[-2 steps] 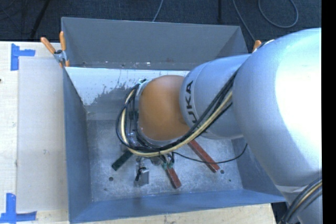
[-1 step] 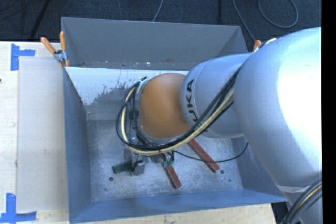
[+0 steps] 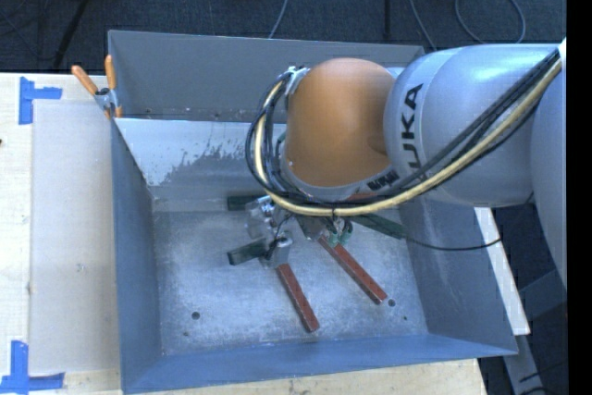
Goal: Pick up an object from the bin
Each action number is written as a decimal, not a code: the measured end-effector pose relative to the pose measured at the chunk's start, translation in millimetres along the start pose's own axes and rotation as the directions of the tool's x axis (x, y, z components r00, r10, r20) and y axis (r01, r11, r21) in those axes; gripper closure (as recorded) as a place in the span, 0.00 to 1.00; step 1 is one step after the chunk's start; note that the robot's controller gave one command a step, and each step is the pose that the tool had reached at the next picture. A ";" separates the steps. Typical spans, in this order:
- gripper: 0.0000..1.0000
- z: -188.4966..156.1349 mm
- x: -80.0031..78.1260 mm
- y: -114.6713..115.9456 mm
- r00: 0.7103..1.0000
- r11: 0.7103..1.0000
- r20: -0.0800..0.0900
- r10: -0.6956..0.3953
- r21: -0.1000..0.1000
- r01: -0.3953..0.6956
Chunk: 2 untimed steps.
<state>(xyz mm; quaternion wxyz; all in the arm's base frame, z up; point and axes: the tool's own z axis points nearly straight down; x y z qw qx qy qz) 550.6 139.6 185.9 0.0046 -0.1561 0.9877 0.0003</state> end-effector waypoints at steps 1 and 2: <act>1.00 -85.7 -20.7 48.6 1.000 1.000 0.002 -0.030 -0.003 0.030; 1.00 -80.7 -18.8 46.6 1.000 1.000 -0.007 -0.027 -0.001 0.027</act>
Offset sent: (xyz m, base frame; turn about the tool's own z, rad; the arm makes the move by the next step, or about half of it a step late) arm 0.0024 0.0491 0.0811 -0.0253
